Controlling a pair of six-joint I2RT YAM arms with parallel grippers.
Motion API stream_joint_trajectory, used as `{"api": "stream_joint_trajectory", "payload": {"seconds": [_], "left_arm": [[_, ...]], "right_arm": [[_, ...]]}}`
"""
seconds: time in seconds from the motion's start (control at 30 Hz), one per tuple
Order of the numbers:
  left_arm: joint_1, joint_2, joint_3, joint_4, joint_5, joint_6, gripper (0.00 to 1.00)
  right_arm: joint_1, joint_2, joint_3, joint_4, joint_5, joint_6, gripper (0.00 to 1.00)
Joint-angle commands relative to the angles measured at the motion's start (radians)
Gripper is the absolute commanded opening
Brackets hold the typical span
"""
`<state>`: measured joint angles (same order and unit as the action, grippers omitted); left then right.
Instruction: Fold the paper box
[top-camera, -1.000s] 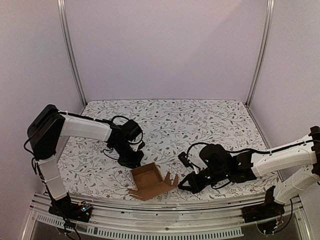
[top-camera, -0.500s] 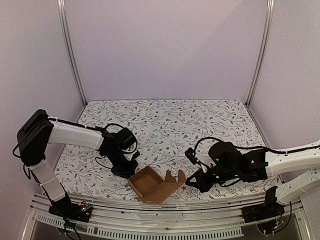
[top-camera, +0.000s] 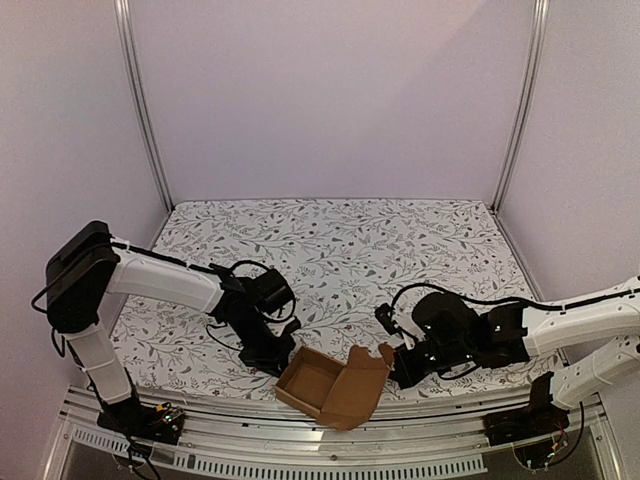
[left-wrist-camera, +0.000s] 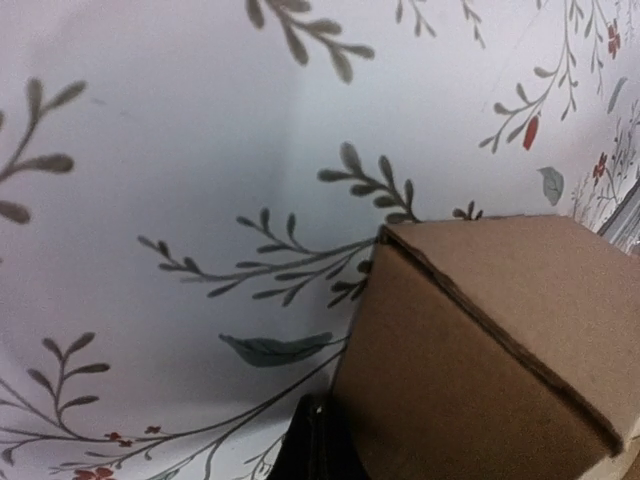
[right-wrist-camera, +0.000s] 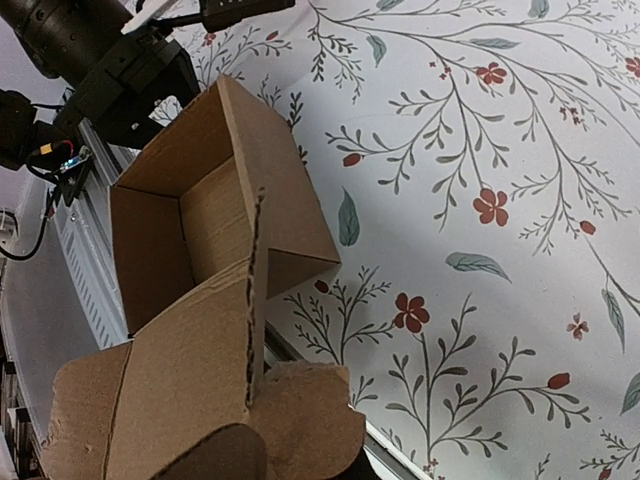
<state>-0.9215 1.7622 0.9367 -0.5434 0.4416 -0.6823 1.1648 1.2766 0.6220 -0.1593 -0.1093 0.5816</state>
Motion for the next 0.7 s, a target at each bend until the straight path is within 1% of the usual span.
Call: {"api": "stream_joint_trajectory", "payload": {"seconds": [0.0, 0.17, 0.3, 0.5, 0.67], "left_arm": [[-0.046, 0.074, 0.061, 0.089, 0.047, -0.045, 0.00], [-0.053, 0.109, 0.096, 0.098, 0.039, -0.055, 0.00], [-0.053, 0.126, 0.108, 0.101, 0.032, -0.061, 0.00], [-0.051, 0.147, 0.142, 0.119, 0.006, -0.085, 0.00], [-0.025, 0.131, 0.139, 0.111, -0.069, -0.114, 0.00]], "right_arm": [[-0.020, -0.002, -0.059, 0.008, 0.015, 0.092, 0.01], [-0.040, -0.030, -0.084, 0.042, 0.025, 0.137, 0.01], [-0.070, -0.027, -0.050, 0.076, 0.007, 0.127, 0.01], [-0.183, 0.036, 0.055, 0.039, -0.067, 0.052, 0.02], [-0.308, 0.125, 0.157, -0.041, -0.115, -0.046, 0.02]]}}
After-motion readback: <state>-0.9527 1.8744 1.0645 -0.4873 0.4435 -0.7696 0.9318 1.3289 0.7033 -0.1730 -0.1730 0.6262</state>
